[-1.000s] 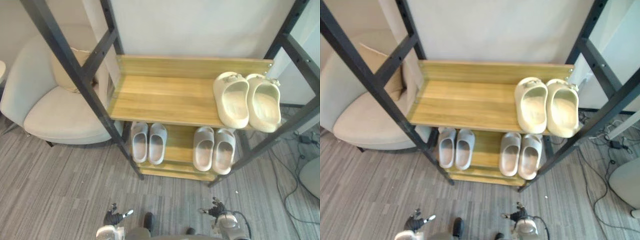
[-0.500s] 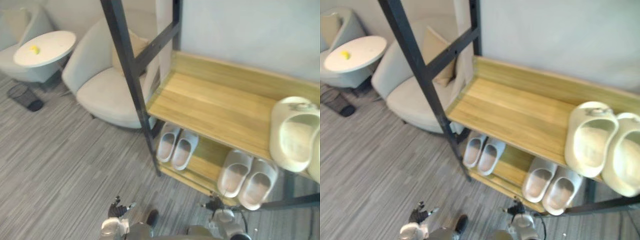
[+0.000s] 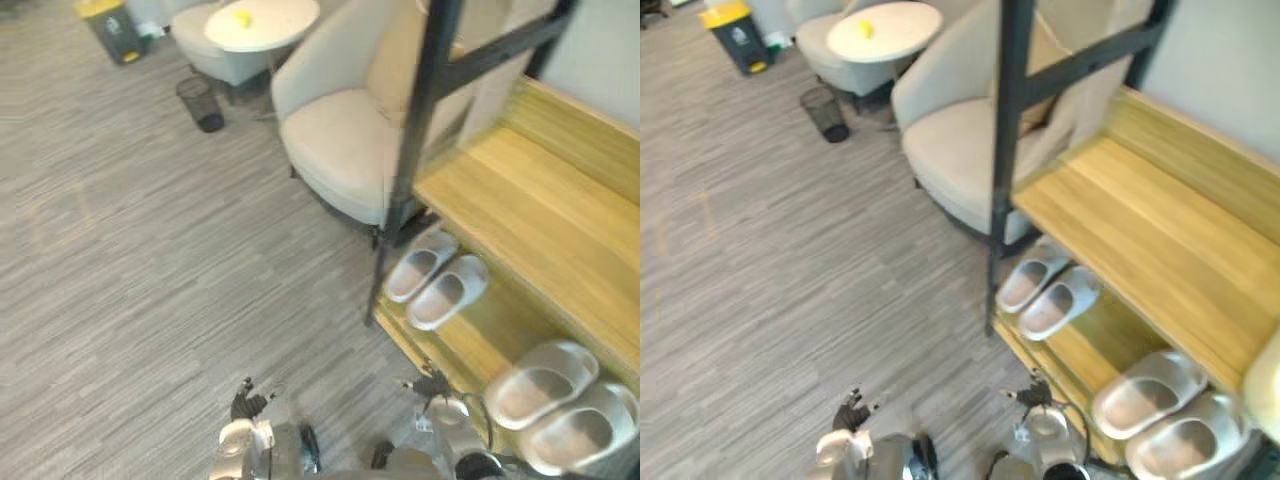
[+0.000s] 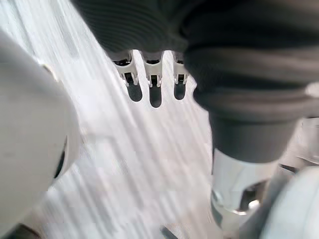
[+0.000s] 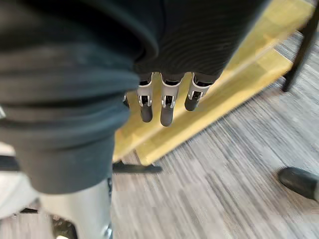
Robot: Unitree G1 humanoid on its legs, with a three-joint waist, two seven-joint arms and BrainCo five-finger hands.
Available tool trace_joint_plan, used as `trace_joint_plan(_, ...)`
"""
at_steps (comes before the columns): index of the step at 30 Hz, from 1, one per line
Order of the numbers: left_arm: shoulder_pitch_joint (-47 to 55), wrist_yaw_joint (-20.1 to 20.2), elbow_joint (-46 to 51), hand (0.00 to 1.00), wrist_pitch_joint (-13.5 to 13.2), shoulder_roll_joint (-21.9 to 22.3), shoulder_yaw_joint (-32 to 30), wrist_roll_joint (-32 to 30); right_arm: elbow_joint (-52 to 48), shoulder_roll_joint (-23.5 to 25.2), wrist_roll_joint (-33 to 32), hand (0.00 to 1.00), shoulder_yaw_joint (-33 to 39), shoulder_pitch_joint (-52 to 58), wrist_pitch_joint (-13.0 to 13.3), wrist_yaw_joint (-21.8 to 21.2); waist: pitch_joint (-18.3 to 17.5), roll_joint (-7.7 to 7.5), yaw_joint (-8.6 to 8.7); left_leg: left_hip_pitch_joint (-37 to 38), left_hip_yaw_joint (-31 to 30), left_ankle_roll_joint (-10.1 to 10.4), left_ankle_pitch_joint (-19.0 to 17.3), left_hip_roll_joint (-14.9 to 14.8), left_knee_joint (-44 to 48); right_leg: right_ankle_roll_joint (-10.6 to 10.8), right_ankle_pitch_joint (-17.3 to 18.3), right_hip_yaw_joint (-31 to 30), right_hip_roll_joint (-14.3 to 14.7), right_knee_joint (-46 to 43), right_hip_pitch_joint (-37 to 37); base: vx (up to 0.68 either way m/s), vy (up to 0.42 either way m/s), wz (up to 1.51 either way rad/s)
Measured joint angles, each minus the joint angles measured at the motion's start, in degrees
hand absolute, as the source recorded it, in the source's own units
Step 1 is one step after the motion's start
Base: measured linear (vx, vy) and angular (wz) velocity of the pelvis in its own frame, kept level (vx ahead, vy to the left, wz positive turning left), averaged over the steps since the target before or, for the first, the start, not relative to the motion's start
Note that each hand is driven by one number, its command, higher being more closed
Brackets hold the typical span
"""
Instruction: Organize the slippers on the shoe rack
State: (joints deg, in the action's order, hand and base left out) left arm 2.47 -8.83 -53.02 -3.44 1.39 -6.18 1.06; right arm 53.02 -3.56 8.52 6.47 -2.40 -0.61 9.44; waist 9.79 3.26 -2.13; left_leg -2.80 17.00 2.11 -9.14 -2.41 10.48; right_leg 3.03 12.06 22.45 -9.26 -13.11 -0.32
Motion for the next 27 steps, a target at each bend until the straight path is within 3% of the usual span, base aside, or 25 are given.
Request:
trace_joint_plan(3, 0.6, 0.0, -0.9, 0.0, 0.2, -2.4, 1.1, -1.0, 2.8, 1.2, 0.2, 0.0, 0.1, 0.1, -0.3, 0.0, -0.3, -1.67, -0.12, 0.6, -2.5, -0.9, 1.0, 1.9, -1.4, 1.0, -2.0, -0.9, -0.4, 3.5, 2.6, 0.01, 0.146, 0.52)
trace_joint_plan(6, 1.1, 0.0, -1.2, 0.0, 0.2, -3.0, 1.0, -1.0, 3.1, 1.1, 0.4, 0.0, 0.1, -0.2, -0.3, -0.1, -0.3, -2.15, -0.35, 1.8, -4.2, -1.9, 1.6, 3.0, -2.3, 1.3, -1.9, -0.8, -1.7, 0.1, 2.6, 0.0, 0.105, 0.34)
trace_joint_plan(8, 1.0, 0.0, -1.5, 0.0, 0.0, -3.1, 1.1, -1.0, 3.1, 1.1, 0.4, 0.0, 0.1, -0.1, -0.3, -0.1, 0.0, -2.6, 0.18, 3.5, -8.3, -3.1, 3.1, 4.7, -5.0, 1.6, -0.7, -1.3, -3.8, -7.4, 1.4, -0.03, 0.059, 0.84)
trace_joint_plan(9, 1.0, 0.0, -1.6, 0.0, 0.1, -3.3, 1.1, -1.0, 3.1, 1.3, 0.3, 0.0, 0.3, 0.2, -0.3, -0.1, 0.0, -2.85, 0.51, 4.2, -11.1, -3.8, 4.0, 5.0, -6.6, -0.1, 0.6, -5.6, -4.0, -14.8, -2.4, -0.03, 0.005, 1.17)
trace_joint_plan(12, 0.9, -0.1, -1.6, 0.0, 0.1, -3.7, 0.4, -0.8, 3.2, 2.7, 0.2, 0.0, 0.2, 0.7, -0.5, -0.3, 0.0, -3.75, 1.14, 4.2, -17.6, -4.6, 5.4, 5.4, -8.9, 0.4, 3.9, -17.5, 1.5, -16.4, -7.2, 0.0, -0.084, 1.21)
trace_joint_plan(15, 0.9, -0.9, -1.7, 0.0, 0.1, -3.7, -0.8, -0.2, 2.7, 3.1, 0.0, 0.0, 0.2, 0.9, -0.5, -0.3, 0.1, -4.51, 1.52, 4.4, -24.9, -4.2, 5.2, 6.3, -9.2, 0.6, 3.6, -24.6, 4.7, -14.9, -10.9, 0.03, -0.161, 1.33)
trace_joint_plan(16, 1.1, -1.0, -1.5, 0.0, -0.1, -4.0, -2.3, 0.3, 2.6, 3.5, -0.1, 0.0, 0.2, 1.4, -0.5, -0.3, -0.1, -6.33, 1.66, 4.8, -28.0, -3.6, 4.9, 8.4, -8.8, 0.1, 2.6, -25.7, 3.5, -11.6, -10.3, 0.08, -0.248, 1.59)
trace_joint_plan(17, 0.9, -1.0, -1.8, 0.0, 0.0, -3.3, -3.6, 0.3, 2.6, 3.7, -0.2, 0.0, 0.3, 2.0, -0.6, -0.3, -0.2, -6.96, 1.89, 5.0, -30.6, -2.9, 4.5, 8.9, -7.5, -0.4, 4.7, -22.8, 2.5, -12.7, -9.7, 0.12, -0.251, 1.45)
trace_joint_plan(19, 1.9, -1.1, -0.1, 0.0, -0.2, -1.5, -6.1, 0.4, 1.7, 3.5, -0.2, 0.0, 0.6, 2.2, -0.5, 0.0, -1.0, -4.94, 0.07, 1.7, -31.6, -0.4, 2.3, 7.4, -2.8, -0.8, 5.4, -20.2, 3.4, -12.1, -9.4, 0.24, -0.183, 0.72)
trace_joint_plan(21, 2.8, -1.0, 0.2, 0.0, 0.0, -0.4, -8.5, 1.5, 0.8, 3.8, -0.2, 0.0, -1.2, 0.8, -0.5, -0.2, -0.2, -2.63, 0.01, -5.4, -28.4, 1.8, -3.6, 5.3, 11.9, -2.2, 4.6, -16.1, 5.1, -9.8, -6.8, 0.26, -0.136, 0.68)
trace_joint_plan(22, 2.5, -1.0, 1.1, 0.0, 0.0, 0.1, -9.7, 2.3, 0.0, 4.1, -0.2, 0.0, -2.1, 1.0, -0.6, -0.2, 0.4, -1.98, -0.02, -9.3, -24.8, 3.3, -5.2, 3.6, 20.8, -2.8, 4.6, -14.1, 6.4, -8.5, -4.6, 0.2, -0.098, 0.71)
trace_joint_plan(23, 2.4, -1.0, 2.0, 0.0, 0.0, 0.3, -10.5, 2.8, -0.6, 4.4, -0.3, 0.0, -2.4, 1.1, -0.5, -0.3, 0.9, -2.1, -0.42, -11.5, -21.7, 3.5, -5.3, 2.3, 25.5, -3.2, 4.7, -13.2, 6.9, -7.8, -3.0, 0.29, -0.113, 0.57)
trace_joint_plan(24, 2.4, -0.9, 3.4, 0.0, -0.1, 0.1, -10.7, 3.7, -1.0, 5.2, -0.7, 0.0, -2.9, 1.0, -0.5, -0.1, 1.6, -2.72, -1.36, -13.6, -13.6, 2.4, -6.4, -1.7, 32.6, -4.0, 5.2, -11.5, 7.4, -6.1, 0.4, 0.23, -0.068, 0.4)
trace_joint_plan(26, 2.1, -1.0, 4.4, 0.0, 0.0, -0.7, -10.2, 3.7, -2.5, 5.4, -0.9, 0.0, -3.5, 0.9, -0.6, 0.0, 2.2, -3.93, -1.57, -15.6, -5.7, 0.0, -7.8, -6.1, 34.6, -4.4, 5.7, -9.2, 7.1, -2.7, 4.5, 0.24, -0.021, 0.5)
trace_joint_plan(27, 2.1, -1.0, 4.7, 0.0, 0.0, -0.7, -10.2, 3.7, -3.0, 5.4, -1.3, 0.0, -3.4, 0.8, -0.5, 0.1, 2.3, -4.16, -1.57, -16.3, -4.0, -0.5, -8.1, -6.9, 34.1, -4.2, 5.8, -8.6, 6.9, -1.6, 5.3, 0.26, 0.058, 0.57)
